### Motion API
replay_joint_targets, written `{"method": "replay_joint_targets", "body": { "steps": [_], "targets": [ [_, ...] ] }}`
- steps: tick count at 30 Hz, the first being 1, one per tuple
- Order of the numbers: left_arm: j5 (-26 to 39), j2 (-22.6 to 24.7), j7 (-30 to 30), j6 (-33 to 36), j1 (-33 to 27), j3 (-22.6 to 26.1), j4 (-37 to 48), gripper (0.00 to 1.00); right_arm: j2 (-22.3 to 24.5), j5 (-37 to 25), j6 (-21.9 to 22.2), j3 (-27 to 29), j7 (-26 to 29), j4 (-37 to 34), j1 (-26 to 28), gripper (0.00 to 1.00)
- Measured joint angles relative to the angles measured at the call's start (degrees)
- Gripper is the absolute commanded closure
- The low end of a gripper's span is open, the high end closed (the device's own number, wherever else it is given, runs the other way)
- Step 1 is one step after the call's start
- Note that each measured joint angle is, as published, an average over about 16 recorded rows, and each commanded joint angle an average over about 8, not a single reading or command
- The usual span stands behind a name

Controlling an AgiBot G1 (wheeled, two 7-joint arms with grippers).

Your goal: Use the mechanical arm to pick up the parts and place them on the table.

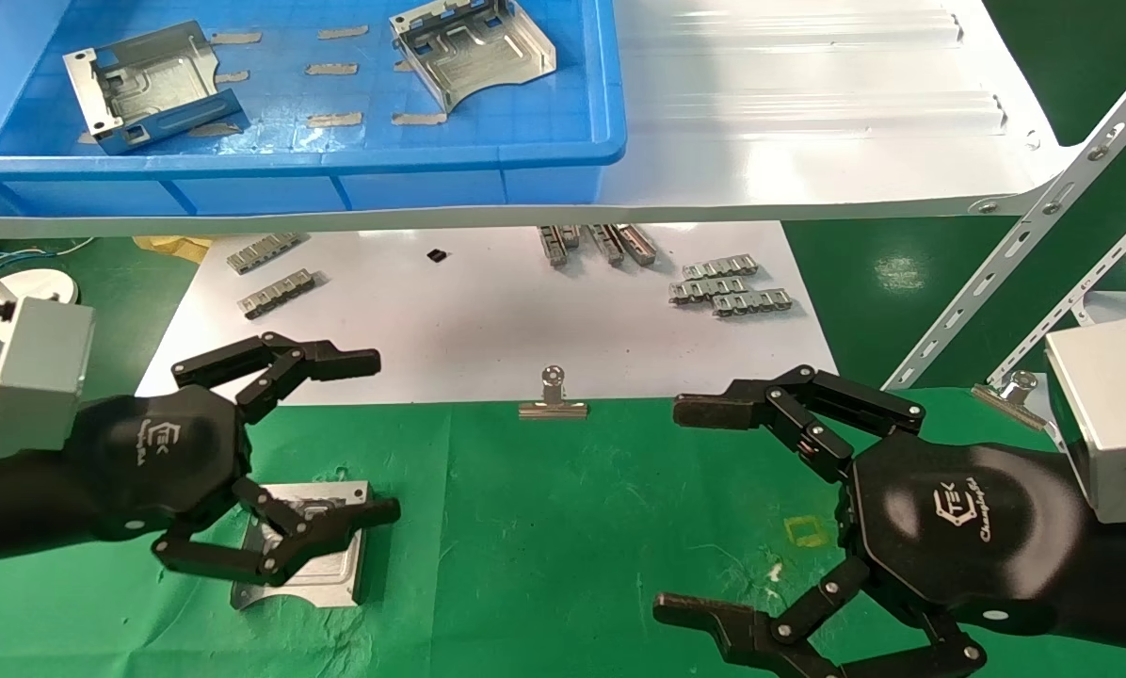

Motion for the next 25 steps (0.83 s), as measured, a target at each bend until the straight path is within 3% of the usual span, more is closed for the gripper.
{"method": "replay_joint_targets", "body": {
  "steps": [13, 25],
  "targets": [
    [-5.1, -3.1, -9.5, -1.0, 7.1, -5.0, -14.1, 0.0, 0.0, 0.0, 0.0, 0.0, 0.0, 0.0, 0.0, 0.0],
    [-6.7, -4.1, -11.9, -1.3, 9.2, -6.4, -18.3, 0.0, 0.0, 0.0, 0.0, 0.0, 0.0, 0.0, 0.0, 0.0]
  ]
}}
